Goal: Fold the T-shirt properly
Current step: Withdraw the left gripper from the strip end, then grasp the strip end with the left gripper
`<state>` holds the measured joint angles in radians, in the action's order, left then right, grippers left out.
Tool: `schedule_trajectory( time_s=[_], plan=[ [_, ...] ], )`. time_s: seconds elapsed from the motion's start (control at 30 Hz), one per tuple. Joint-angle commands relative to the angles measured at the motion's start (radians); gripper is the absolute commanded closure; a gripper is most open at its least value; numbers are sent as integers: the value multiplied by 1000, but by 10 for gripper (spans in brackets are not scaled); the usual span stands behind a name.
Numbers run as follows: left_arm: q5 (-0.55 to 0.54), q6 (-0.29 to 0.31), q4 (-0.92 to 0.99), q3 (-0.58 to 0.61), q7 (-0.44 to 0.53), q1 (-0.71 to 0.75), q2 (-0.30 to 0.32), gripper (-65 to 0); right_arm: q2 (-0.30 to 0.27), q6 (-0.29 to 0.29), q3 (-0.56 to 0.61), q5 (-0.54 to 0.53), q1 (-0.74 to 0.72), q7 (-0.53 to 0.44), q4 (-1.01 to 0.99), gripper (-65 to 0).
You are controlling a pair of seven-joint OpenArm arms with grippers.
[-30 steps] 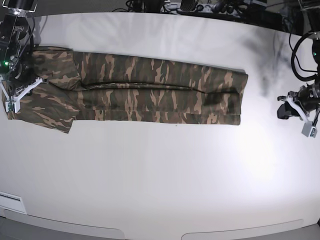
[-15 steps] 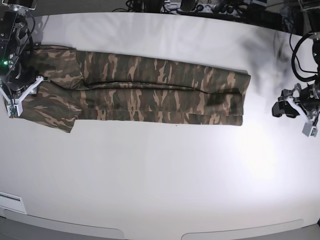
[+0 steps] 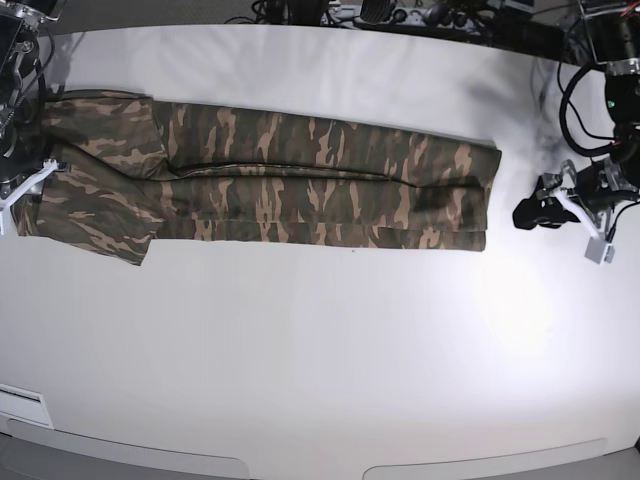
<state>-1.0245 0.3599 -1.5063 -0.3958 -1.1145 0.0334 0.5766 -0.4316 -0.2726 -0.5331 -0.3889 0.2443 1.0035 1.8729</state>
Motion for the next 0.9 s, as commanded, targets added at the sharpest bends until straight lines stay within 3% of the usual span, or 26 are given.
schedule_trajectory(
  time_s=[0.0, 0.27, 0.87],
  plan=[
    [-15, 6, -13, -12, 14, -10, 13, -378, -20, -2, -10, 2, -6, -11, 19, -275],
    [45, -36, -12, -12, 19, 6, -58, -377, -20, -9, -10, 2, -6, -5, 19, -275],
    [20, -31, -12, 73, 17, 74, -145, -377, -20, -8, -10, 0, -6, -6, 19, -275]
  ],
)
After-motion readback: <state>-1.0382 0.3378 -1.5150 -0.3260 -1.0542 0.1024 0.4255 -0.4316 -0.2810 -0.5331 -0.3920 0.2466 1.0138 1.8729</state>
